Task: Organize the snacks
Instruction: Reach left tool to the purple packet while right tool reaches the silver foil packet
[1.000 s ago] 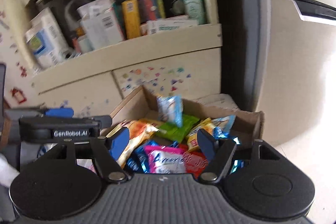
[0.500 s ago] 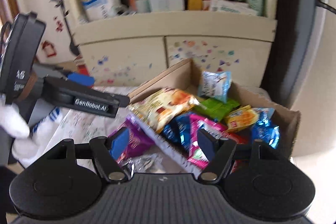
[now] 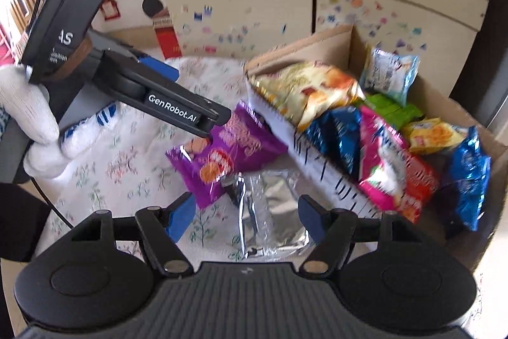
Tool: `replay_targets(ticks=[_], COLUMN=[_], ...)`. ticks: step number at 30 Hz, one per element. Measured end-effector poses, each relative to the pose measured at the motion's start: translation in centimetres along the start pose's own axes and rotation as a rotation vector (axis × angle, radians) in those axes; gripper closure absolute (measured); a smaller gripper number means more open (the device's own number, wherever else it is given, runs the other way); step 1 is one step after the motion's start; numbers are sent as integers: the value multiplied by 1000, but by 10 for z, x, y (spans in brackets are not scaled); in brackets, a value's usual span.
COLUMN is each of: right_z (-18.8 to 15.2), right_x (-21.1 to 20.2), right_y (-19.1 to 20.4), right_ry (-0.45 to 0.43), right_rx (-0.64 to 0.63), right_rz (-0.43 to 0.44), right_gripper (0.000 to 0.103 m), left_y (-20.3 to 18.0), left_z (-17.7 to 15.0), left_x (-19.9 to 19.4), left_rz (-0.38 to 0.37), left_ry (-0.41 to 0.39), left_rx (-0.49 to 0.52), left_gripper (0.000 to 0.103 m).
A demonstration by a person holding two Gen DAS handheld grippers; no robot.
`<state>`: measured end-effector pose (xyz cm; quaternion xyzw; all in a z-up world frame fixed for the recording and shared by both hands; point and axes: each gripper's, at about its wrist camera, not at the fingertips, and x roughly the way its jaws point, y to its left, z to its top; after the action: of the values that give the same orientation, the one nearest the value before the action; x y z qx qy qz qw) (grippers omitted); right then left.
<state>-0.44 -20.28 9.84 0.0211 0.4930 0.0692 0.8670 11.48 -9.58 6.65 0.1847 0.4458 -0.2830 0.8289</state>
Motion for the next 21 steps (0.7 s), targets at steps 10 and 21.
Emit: replay_targets(ticks=[10, 21], right_z=[-7, -3], right_x=[29, 39], right_y=[-3, -6], right_ry=[82, 80], right_rx=[12, 11], right_rz=[-35, -75], right_gripper=[26, 26], left_y=[-12, -20], left_z=[-4, -10], left_x=[27, 48], left_rz=[-58, -85], left_ry=[65, 104], left_rx=[6, 27], left_gripper=[14, 13])
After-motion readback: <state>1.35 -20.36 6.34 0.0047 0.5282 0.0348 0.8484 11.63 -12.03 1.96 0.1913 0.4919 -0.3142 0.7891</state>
